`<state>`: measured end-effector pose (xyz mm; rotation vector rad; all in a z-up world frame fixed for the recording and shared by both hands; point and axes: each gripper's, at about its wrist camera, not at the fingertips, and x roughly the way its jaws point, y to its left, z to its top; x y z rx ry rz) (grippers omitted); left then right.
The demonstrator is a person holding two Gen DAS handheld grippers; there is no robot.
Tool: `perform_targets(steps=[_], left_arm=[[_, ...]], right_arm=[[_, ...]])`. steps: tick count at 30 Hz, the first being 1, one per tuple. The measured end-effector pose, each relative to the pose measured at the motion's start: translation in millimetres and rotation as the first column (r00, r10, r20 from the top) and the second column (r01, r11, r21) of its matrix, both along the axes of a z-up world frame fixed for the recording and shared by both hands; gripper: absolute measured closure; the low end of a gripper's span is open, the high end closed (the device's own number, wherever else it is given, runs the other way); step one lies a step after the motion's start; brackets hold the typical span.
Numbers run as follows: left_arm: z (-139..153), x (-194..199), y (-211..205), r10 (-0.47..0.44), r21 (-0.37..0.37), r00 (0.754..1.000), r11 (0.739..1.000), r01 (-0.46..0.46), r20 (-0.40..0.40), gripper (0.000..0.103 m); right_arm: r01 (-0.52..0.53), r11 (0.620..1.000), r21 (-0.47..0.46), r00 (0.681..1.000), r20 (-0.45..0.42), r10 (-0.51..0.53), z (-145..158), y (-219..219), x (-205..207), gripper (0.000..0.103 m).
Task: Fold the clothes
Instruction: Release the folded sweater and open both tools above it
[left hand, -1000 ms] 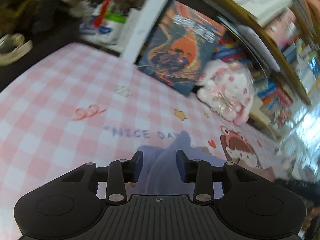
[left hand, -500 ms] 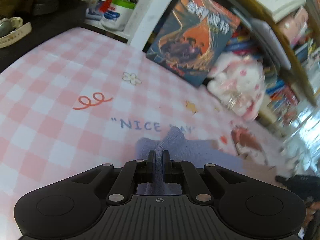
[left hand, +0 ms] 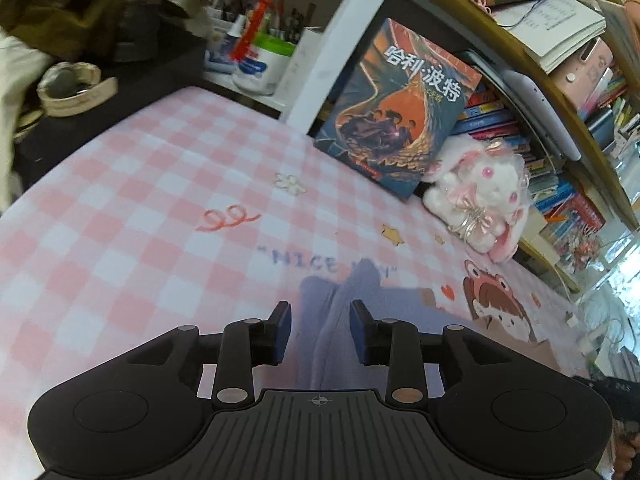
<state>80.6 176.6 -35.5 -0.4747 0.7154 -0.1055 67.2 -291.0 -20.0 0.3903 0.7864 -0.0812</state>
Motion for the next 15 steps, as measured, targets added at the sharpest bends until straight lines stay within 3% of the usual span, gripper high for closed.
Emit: perform_targets(steps=[5, 7, 8, 10, 15], left_arm=[[-1.4, -36.8, -5.6, 0.037, 0.040, 0.999, 0.999, -0.035, -0.034, 0.068], [-4.0, -51.5, -6.7, 0.060, 0.041, 0.997, 0.997, -0.058, -0.048, 0.049], [-5.0, -57.9, -7.8, 0.071, 0.049, 0.996, 0.996, -0.069, -0.054, 0.046], [-6.9, -70.7, -10.0, 0.095, 0.063, 0.993, 0.994, -0.091, -0.067, 0.044], [-10.8, -100.6, -14.3, 0.161, 0.019, 0.982, 0.987, -0.160, -0.103, 0.043]], right_arm=[[-0.008, 0.999, 0.033, 1.000, -0.027, 0.009, -3.8, -4.0, -44.4, 0.069], [-0.019, 0.998, 0.052, 0.999, -0.044, 0.021, -7.3, -5.2, -62.7, 0.066], [-0.027, 0.998, 0.062, 0.998, -0.055, 0.030, -9.2, -5.2, -70.5, 0.064], [-0.054, 0.995, 0.082, 0.995, -0.075, 0.061, -12.6, -5.5, -84.6, 0.063], [-0.087, 0.990, 0.115, 0.992, -0.085, 0.097, -15.5, -11.2, -111.7, 0.060]])
